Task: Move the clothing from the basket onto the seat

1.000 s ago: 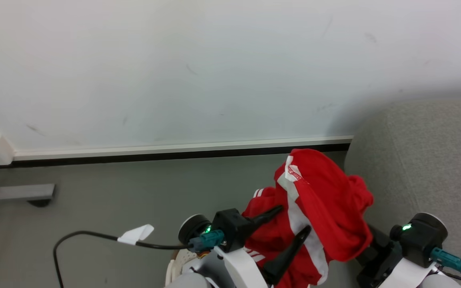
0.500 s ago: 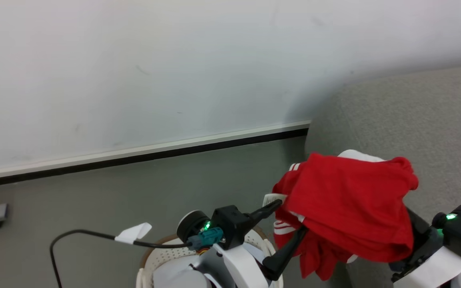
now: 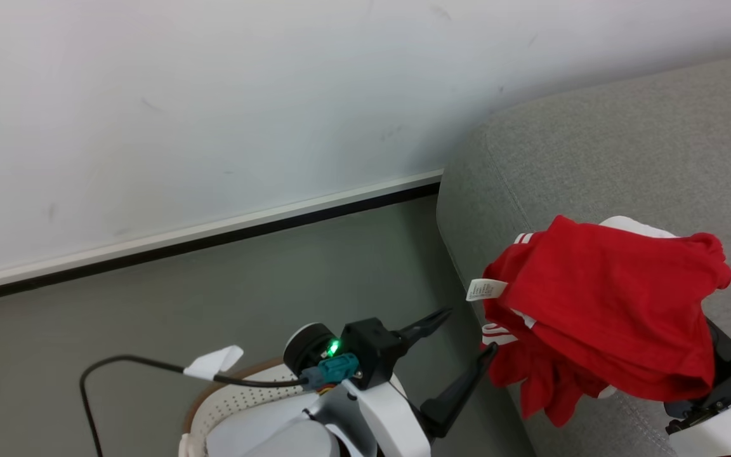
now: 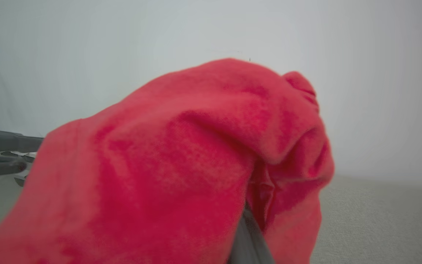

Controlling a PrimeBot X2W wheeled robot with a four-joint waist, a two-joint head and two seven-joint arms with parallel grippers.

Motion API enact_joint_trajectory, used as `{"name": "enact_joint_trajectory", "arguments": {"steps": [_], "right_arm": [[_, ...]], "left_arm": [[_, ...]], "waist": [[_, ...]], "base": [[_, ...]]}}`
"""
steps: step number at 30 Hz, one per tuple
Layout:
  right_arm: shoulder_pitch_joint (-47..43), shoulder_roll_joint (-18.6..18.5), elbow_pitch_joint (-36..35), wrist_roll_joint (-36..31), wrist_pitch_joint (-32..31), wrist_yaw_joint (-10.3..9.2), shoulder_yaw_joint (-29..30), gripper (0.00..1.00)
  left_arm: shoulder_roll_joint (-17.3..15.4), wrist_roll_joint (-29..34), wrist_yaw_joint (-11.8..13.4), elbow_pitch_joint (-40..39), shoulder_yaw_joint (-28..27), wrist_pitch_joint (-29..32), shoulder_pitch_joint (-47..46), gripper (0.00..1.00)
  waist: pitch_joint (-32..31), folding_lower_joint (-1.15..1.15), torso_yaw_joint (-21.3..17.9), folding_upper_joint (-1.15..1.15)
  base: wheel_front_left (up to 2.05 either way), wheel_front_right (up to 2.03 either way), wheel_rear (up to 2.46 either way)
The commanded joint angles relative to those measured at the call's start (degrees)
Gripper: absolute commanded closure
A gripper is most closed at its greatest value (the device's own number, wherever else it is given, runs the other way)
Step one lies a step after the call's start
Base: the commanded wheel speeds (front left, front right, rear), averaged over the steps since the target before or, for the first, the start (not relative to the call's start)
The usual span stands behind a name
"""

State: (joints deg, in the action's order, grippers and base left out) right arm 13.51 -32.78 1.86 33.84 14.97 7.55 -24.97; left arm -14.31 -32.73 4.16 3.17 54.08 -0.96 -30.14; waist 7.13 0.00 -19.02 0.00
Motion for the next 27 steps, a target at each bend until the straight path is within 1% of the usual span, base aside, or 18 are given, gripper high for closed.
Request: {"name": "enact_joint_trajectory", "arguments": {"steps": [1, 4, 8, 13, 15, 20, 23, 24, 25, 26, 27], "right_arm": [[-0.66, 0.26, -0.48, -0.7, 0.33, -0.12, 1.03, 1.0], [-0.2, 0.99, -0.48, -1.17, 0.32, -0.12, 2.51, 1.0], [3.08, 2.08, -0.12, -1.75, 0.33, -0.12, 5.61, 1.0], [9.83, 2.41, 2.91, -2.96, 0.28, -0.12, 12.61, 1.0], [13.08, 1.67, 4.84, -2.9, 0.29, -0.13, 15.78, 1.0], [22.14, -1.2, 11.72, -3.17, -0.28, -0.12, 21.36, 1.0], [28.16, -3.17, 17.0, -3.14, -1.48, -0.12, 25.11, 1.0], [28.16, -3.17, 17.0, -3.14, -1.48, -0.12, 25.11, 1.0], [32.04, -4.27, 20.15, -3.72, -1.92, -0.12, 27.83, 1.0], [33.88, -5.01, 22.05, -3.99, -2.4, -0.13, 29.3, 1.0], [33.88, -5.01, 22.05, -3.99, -2.4, -0.13, 29.3, 1.0]], "left_arm": [[0.01, 0.83, 0.02, -0.3, -0.03, 0.24, -0.98, 0.0], [0.24, 1.21, -0.23, -0.74, 0.14, 0.68, -2.4, 0.0], [0.35, 2.3, -0.72, -1.4, 0.18, 1.56, -5.2, 0.0], [0.85, 3.6, -1.82, -2.04, 0.0, 2.71, -10.38, 0.0], [1.32, 4.48, -2.21, -2.33, -0.11, 3.15, -12.87, 0.0], [2.33, 6.27, -3.45, -2.36, -0.43, 3.53, -18.35, 0.0], [3.3, 6.65, -3.83, -2.0, -0.51, 3.09, -20.76, 0.0], [3.3, 6.65, -3.83, -2.0, -0.51, 3.09, -20.76, 0.0], [3.99, 6.86, -3.83, -1.73, -0.68, 2.63, -21.75, 0.0], [4.37, 7.07, -3.77, -1.69, -0.72, 2.34, -22.33, 0.0], [4.37, 7.07, -3.77, -1.69, -0.72, 2.34, -22.33, 0.0]], "waist": [[0.83, 0.0, -0.35, 0.0], [2.51, 0.0, -0.16, 0.0], [6.54, 0.0, 0.78, 0.0], [13.45, 0.0, 3.1, 0.0], [16.48, 0.0, 4.57, 0.0], [22.77, 0.0, 8.05, 0.0], [25.56, 0.0, 10.23, 0.0], [25.56, 0.0, 10.23, 0.0], [26.97, 0.0, 11.51, 0.0], [27.81, 0.0, 12.21, 0.0], [27.81, 0.0, 12.21, 0.0]], "base": [[0.0, 0.0, 0.0], [0.0, 0.0, 0.0], [0.0, 0.0, 0.0], [0.0, 0.0, 0.0], [0.0, 0.0, 0.0], [0.0, 0.0, 0.0], [0.0, 0.0, 0.0], [0.0, 0.0, 0.0], [0.0, 0.0, 0.0], [0.0, 0.0, 0.0], [0.0, 0.0, 0.0]]}}
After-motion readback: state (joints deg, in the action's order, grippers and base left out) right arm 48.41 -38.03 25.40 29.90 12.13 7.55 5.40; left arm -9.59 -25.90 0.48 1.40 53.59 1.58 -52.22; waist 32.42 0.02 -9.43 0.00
